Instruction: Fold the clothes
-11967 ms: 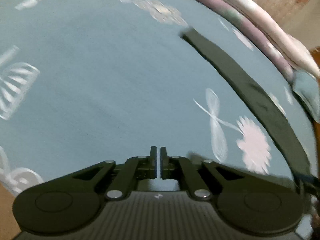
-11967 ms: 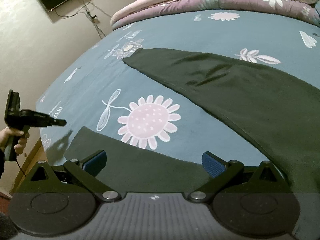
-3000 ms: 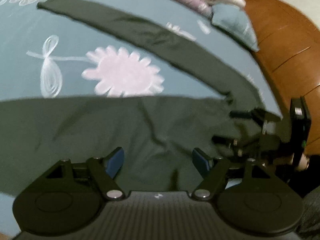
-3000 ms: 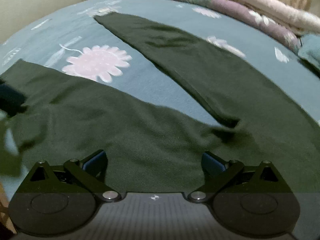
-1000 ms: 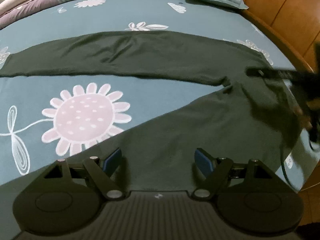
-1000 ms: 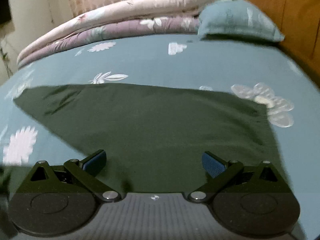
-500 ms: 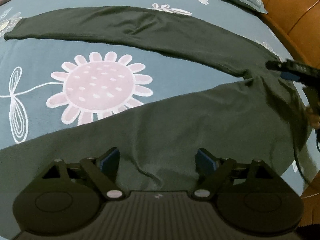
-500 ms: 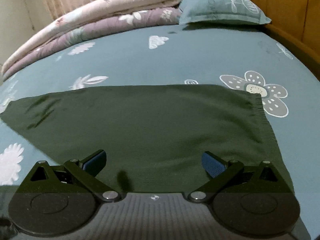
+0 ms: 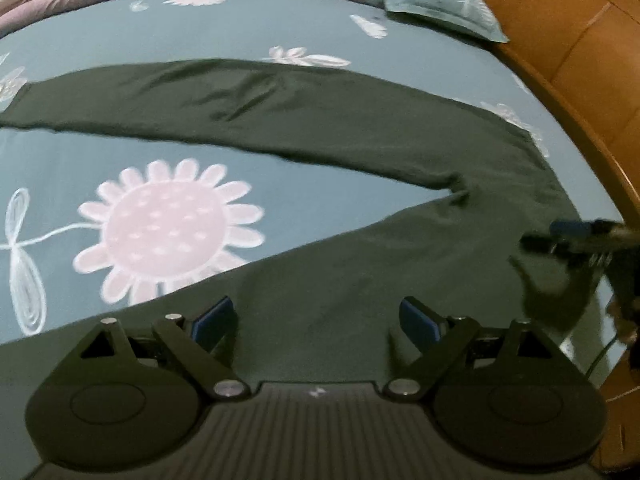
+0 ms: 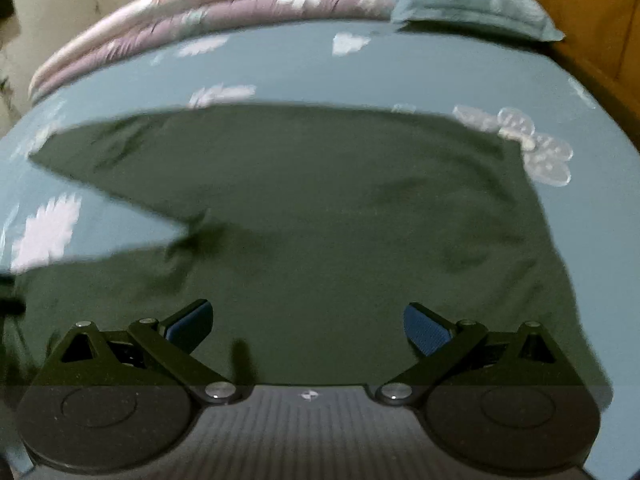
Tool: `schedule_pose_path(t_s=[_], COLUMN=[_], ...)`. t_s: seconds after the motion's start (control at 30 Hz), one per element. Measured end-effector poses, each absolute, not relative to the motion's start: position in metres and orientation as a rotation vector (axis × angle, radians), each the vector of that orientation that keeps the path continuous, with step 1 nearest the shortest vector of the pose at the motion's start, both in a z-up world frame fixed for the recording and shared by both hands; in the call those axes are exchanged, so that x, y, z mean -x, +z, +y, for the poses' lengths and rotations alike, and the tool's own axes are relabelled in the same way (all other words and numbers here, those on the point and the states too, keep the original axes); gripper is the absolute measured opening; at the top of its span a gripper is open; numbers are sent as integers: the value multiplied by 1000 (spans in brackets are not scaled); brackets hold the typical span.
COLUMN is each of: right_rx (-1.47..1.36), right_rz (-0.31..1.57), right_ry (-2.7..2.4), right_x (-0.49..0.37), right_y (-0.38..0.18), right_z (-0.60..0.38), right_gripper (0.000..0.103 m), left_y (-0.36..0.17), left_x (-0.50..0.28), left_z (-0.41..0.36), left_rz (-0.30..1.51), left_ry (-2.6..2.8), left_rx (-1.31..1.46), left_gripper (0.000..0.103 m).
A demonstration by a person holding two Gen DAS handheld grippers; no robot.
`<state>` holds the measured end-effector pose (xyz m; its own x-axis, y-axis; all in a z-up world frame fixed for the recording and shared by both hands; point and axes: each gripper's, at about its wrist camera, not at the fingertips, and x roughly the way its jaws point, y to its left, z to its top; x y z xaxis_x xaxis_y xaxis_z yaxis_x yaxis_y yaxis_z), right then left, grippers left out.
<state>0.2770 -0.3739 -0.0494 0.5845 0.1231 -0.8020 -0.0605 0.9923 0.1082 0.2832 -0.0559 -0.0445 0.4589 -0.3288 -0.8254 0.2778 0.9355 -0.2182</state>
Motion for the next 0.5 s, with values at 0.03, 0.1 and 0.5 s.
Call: schedule_pose_path(t_s=[0.03, 0.1, 0.5], right_rx=[-60, -51, -110], right_rz=[956, 987, 933], right_ry=[99, 62, 1], right_x=[-273, -267, -246], right_y=[-54, -62, -50], right_z=[-373, -380, -411], right_gripper=[103, 103, 103], left_y=[-46, -53, -64], left_x=[-283, -284, -287], left_z=[-60, -67, -72], left_rz=[1032, 1058, 1101], left_ry=[-391, -410, -382], left_rx=[51, 49, 67], left_gripper=[90, 90, 90])
